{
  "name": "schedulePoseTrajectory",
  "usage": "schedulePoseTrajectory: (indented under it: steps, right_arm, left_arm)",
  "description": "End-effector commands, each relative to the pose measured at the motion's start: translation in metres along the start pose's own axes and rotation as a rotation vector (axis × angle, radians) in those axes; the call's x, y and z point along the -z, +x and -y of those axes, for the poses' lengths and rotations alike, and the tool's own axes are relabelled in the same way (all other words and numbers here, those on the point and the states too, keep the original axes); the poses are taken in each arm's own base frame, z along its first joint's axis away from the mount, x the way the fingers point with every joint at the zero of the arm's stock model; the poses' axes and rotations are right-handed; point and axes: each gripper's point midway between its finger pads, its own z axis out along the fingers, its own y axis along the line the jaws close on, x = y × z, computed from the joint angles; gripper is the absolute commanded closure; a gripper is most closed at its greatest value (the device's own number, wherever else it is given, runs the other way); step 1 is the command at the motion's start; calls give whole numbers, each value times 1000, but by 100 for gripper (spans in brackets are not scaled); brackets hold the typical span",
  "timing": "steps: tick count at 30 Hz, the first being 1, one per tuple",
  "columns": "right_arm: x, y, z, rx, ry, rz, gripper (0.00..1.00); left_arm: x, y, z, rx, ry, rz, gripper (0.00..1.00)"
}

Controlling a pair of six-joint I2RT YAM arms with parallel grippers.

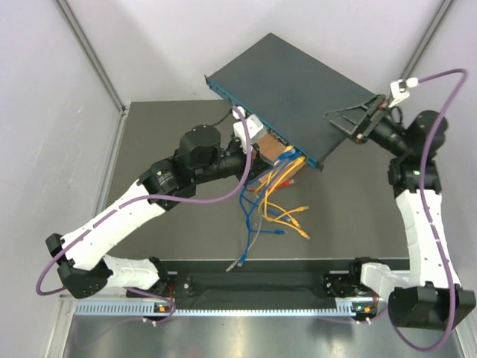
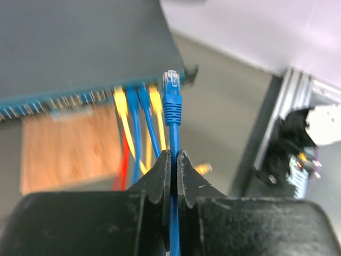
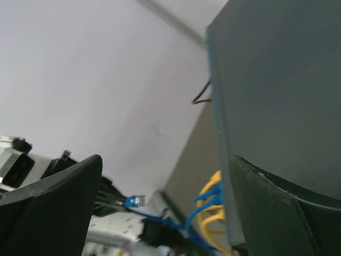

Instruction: Insert the plug into the switch port

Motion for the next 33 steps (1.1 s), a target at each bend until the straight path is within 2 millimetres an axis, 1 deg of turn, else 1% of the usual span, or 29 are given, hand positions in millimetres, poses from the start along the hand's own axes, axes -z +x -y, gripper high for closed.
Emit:
schedulePoseTrajectory:
  steps: [1,2,4,5,6,7,8,9,10,11,12,13,15,16,17,20,22,23,25,27,33]
  right_arm:
    - [31,-20,-10,275,139,71,0]
    - [42,-25,2,305,221,99,0]
    - [52,-26,15,317,289,123,0]
    - [61,-27,18,323,317,148,0]
    - [65,-26,22,317,329,154,0]
    - [67,-23,30,299,344,153,0]
    - [72,-22,36,283,361,159,0]
    - [74,-21,42,268,377,159,0]
    - [76,-17,54,233,397,151,0]
    - [79,-15,60,197,402,151,0]
    - [79,-14,65,175,404,146,0]
    - [80,-9,76,141,412,138,0]
    - [78,-8,79,117,376,137,0]
    - [78,-3,89,86,379,133,0]
    - [74,-4,84,74,334,137,0]
    - [68,-1,88,10,265,152,0]
    - [66,2,95,-24,250,152,0]
    - [63,-1,92,-25,226,162,0]
    - [61,0,96,-43,215,164,0]
    - [55,-1,95,-49,187,169,0]
    - [39,8,102,-82,147,146,2]
  left_arm:
    - [6,34,4,129,-17,-183,100]
    - [0,43,3,157,-29,-214,100]
    - [-6,51,0,177,-59,-238,100]
    - [-8,53,1,178,-62,-242,100]
    - [-10,55,-2,183,-93,-241,100]
    - [-15,56,-2,178,-105,-232,100]
    - [-18,56,3,169,-104,-230,100]
    - [-20,55,-2,161,-143,-216,100]
    - [-24,58,-3,151,-163,-215,100]
    - [-28,54,1,135,-163,-194,100]
    - [-30,54,0,128,-173,-188,100]
    - [-34,56,-3,121,-193,-187,100]
    - [-38,51,-3,115,-201,-165,100]
    - [-41,51,-5,111,-213,-163,100]
    - [-42,51,-3,106,-214,-160,100]
    - [-46,53,-7,90,-244,-155,100]
    - [-48,55,-8,83,-252,-156,100]
    - [-49,56,-11,77,-271,-156,100]
    - [-50,56,-12,76,-277,-147,100]
    - [-52,56,-12,75,-278,-142,100]
    - [-55,52,-10,77,-277,-104,100]
